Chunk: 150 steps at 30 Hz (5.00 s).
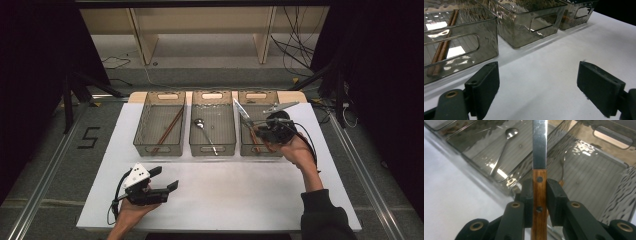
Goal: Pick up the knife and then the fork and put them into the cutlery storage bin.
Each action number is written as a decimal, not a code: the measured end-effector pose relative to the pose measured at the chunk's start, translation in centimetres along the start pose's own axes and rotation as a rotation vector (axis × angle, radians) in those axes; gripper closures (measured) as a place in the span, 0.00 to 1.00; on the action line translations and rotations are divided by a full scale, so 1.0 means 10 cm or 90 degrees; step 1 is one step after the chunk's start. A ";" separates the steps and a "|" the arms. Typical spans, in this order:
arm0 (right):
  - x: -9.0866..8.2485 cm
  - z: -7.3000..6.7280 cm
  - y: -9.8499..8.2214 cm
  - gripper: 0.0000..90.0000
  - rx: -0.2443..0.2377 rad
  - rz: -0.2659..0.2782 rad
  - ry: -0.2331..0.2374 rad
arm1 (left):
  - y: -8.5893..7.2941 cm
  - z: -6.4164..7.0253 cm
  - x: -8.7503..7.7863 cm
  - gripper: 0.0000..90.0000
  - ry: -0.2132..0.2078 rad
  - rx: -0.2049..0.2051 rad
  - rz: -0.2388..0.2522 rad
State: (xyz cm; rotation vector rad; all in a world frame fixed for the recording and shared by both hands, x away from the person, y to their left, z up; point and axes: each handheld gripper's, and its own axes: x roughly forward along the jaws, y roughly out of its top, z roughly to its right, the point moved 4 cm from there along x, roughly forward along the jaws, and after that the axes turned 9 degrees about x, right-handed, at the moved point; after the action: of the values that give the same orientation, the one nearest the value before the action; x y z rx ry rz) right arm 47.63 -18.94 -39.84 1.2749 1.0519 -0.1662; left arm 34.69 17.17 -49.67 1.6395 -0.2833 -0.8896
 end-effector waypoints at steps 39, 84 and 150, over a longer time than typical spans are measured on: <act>0.46 0.44 0.30 0.86 0.102 -0.041 -0.082 | 0.00 0.00 0.00 0.20 0.001 -0.005 0.000; 0.51 0.34 0.17 0.69 0.110 -0.048 -0.031 | 0.00 0.00 0.00 0.20 0.000 -0.003 0.000; -0.10 -0.52 -0.73 0.32 0.054 0.152 0.162 | 0.00 0.01 0.01 0.20 -0.002 -0.004 -0.006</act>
State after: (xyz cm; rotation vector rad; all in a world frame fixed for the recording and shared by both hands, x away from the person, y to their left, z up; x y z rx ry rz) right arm 39.64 -17.56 -43.77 1.5152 1.1068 0.1383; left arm 34.71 17.05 -49.73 1.6351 -0.2752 -0.8994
